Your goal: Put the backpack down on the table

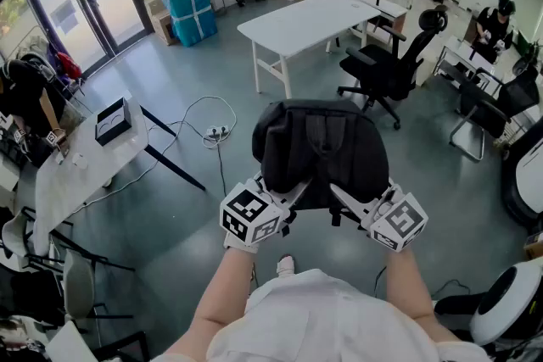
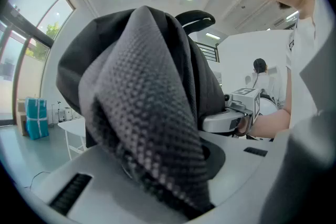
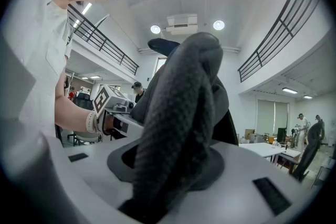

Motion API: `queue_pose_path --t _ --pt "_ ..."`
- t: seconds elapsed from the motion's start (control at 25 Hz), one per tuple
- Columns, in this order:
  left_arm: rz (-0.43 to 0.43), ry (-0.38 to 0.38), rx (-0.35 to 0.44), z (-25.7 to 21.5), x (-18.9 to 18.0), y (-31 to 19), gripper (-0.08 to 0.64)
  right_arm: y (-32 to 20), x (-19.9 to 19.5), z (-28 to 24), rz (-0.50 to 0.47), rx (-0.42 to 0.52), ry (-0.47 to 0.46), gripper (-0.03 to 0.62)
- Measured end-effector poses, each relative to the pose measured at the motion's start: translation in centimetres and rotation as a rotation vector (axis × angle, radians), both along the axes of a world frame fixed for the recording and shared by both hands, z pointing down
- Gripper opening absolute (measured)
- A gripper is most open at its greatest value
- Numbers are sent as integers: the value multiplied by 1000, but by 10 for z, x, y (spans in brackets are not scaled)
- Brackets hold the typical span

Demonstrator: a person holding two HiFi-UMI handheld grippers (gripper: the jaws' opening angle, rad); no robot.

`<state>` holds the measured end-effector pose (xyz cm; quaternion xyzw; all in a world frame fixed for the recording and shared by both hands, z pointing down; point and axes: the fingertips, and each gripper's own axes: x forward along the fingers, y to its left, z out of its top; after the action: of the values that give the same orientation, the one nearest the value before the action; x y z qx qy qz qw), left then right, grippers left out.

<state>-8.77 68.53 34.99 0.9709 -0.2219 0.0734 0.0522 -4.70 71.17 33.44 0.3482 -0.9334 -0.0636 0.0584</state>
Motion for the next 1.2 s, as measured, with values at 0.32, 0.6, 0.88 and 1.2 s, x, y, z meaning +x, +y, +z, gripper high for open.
queue_pose_path --t 0.32,0.6,0.88,1.2 --pt "24 0 -4 5 -14 -58 72 -58 -15 5 18 -11 -2 152" --pt "35 1 -28 16 -30 -96 72 -97 -29 16 14 -49 -16 156" --pt "51 -10 -30 23 -32 -137 72 -137 -31 23 46 -51 -30 156" --pt "55 -20 -51 31 -9 -207 72 -208 -8 30 49 -65 -43 156"
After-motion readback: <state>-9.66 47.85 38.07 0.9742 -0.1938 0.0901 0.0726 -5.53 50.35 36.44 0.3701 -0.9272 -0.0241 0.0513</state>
